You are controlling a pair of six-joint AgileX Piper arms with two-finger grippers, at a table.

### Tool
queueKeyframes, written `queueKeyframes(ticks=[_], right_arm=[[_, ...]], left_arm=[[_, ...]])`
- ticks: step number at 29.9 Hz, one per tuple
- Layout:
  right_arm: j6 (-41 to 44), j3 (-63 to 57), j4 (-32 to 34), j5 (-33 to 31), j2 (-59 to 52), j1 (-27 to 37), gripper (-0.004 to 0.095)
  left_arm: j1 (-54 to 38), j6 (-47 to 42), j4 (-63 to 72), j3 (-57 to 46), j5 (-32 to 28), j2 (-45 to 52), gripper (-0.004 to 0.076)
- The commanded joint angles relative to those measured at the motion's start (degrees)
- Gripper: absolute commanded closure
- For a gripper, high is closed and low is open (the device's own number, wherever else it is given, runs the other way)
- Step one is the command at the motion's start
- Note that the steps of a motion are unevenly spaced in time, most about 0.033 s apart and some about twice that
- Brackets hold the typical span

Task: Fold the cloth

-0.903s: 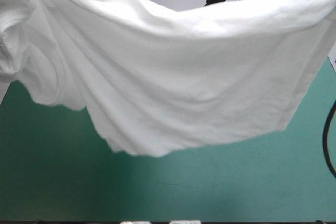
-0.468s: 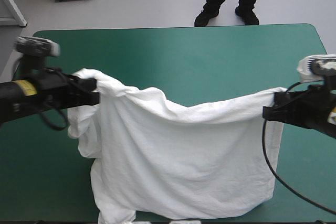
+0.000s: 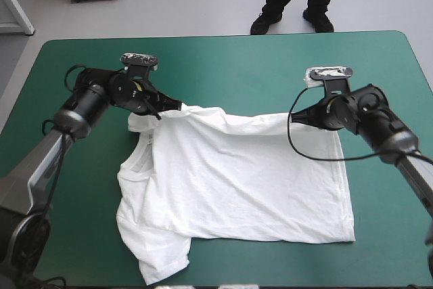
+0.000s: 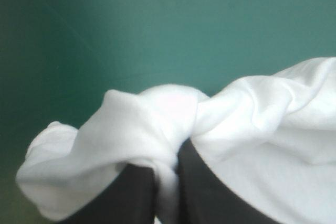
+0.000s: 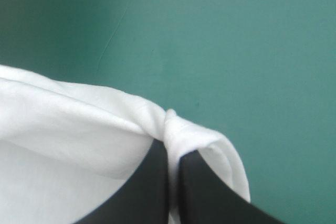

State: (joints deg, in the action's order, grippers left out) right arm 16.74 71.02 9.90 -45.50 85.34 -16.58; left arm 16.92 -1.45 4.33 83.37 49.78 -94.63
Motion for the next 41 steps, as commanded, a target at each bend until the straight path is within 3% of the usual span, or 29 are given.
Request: queueKeyframes(ticks=[1, 10, 16, 19, 23, 25, 28, 34, 41], right_arm=[[0.01, 6.11, -0.91, 3.11, 6.26, 2.87, 0.0925], [-1.59, 15.32, -4.19, 4.37, 17.91, 5.61, 0.0925], [-2.38, 18.64, -6.46, 1.97, 21.78, 8.08, 0.0908], [-6.63, 18.64, -9.44, 0.43, 21.70, 8.47, 0.0751], [-7.95, 19.83, -12.23, -1.53, 21.70, 8.68, 0.0403], [-7.95, 20.89, -12.62, -2.37, 21.59, 8.68, 0.0303], [-7.95, 22.47, -12.62, -3.19, 20.78, 8.68, 0.0319], [-8.53, 23.36, -11.80, -7.74, 16.33, 8.68, 0.0386], [-9.02, 23.36, -11.52, -15.11, 9.68, 8.68, 0.0386]], left_arm=[[-0.05, -0.45, -1.21, 5.92, -2.04, -3.28, 0.0734], [-0.05, -5.00, -7.16, 10.67, -4.68, -11.99, 0.0734], [-0.05, -8.66, -8.63, 11.10, -4.82, -15.03, 0.0729], [-0.05, -7.61, -8.44, 11.57, -4.19, -15.29, 0.0645], [-0.05, -4.04, -4.33, 15.23, -0.21, -15.29, 0.0388], [-0.05, -3.67, -5.50, 18.14, 2.29, -15.29, 0.0258], [-0.05, -3.67, -6.88, 22.54, 4.98, -15.18, 0.0177], [-0.05, -3.67, -9.07, 28.60, 12.86, -13.82, 0.0178], [-0.05, -3.78, -11.30, 28.34, 20.48, -8.55, 0.0180]])
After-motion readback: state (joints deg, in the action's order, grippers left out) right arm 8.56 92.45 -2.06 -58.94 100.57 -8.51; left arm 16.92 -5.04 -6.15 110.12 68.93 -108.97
